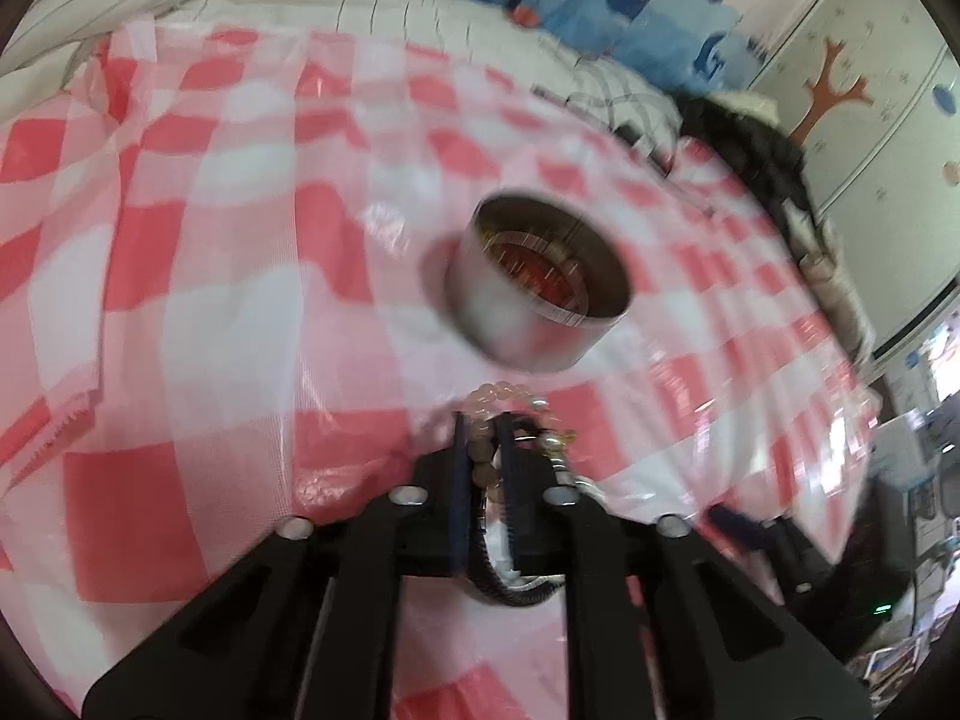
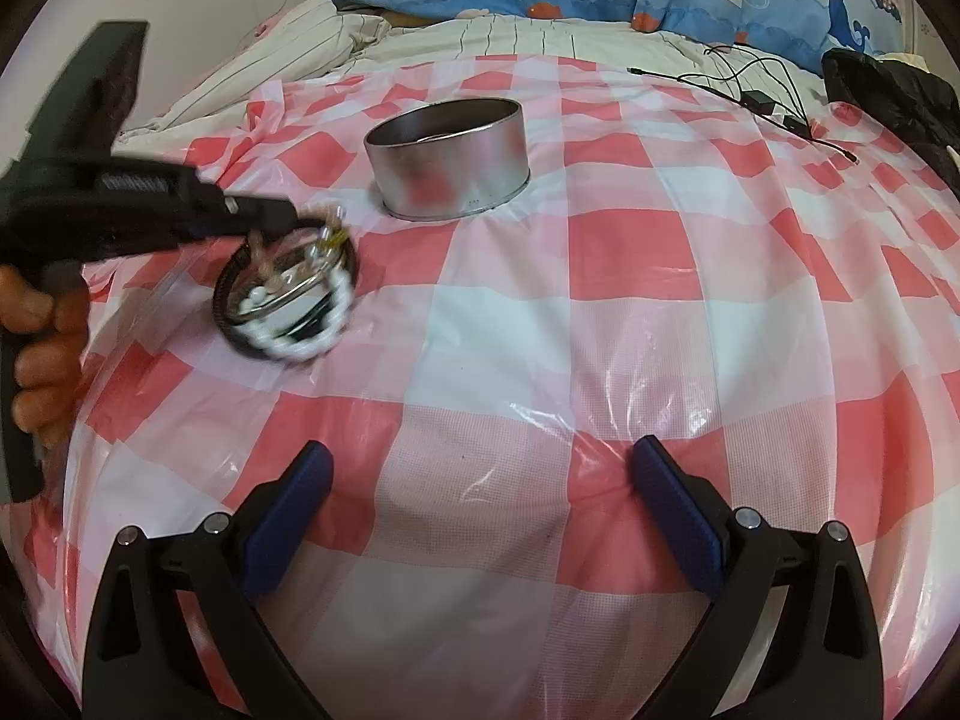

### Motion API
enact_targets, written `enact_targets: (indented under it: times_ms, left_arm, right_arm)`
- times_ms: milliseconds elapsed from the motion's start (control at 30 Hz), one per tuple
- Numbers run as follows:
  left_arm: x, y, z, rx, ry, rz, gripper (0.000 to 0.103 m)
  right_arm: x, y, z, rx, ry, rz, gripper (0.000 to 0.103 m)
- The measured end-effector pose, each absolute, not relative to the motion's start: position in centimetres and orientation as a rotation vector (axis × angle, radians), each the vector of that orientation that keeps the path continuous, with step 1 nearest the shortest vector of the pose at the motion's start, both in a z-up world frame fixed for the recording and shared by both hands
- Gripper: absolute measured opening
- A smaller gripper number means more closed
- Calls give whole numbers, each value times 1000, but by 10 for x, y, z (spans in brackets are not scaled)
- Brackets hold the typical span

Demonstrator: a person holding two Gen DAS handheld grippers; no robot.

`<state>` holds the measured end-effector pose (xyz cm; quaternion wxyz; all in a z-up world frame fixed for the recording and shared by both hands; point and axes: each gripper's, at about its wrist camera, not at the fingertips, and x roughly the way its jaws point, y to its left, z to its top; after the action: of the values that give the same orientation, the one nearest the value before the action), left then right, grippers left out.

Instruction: Organize jewelry

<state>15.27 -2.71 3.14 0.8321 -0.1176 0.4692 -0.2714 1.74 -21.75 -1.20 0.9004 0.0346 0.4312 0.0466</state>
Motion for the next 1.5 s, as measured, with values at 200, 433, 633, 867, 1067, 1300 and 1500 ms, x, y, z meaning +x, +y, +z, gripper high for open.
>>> enact_targets:
  times_ms: [200, 433, 633, 867, 1067, 1300, 1500]
  left_arm:
    - [150, -15, 49, -283, 950, -582, 7]
    - [152, 0, 59, -343, 910, -587, 7]
    - [150, 2, 71, -342, 881, -596, 7]
    - [151, 5, 76, -348, 864, -604, 7]
    - [151, 7, 76, -359, 863, -611, 7]
    - [151, 7, 77, -361, 862, -611, 7]
    - [151, 7, 76, -361, 862, -615, 7]
  right_arm:
    - [10, -218, -3, 86, 840, 114, 95]
    - [7, -212, 27, 220, 718, 324, 95]
    - [46, -215, 17, 448, 797, 480, 58]
    - [73, -208, 12, 520, 878, 499, 54]
    - [91, -195, 1, 494, 963, 446, 54]
    - [91, -194, 7, 350, 925, 374, 13]
    - [83, -211, 17, 403, 857, 411, 6]
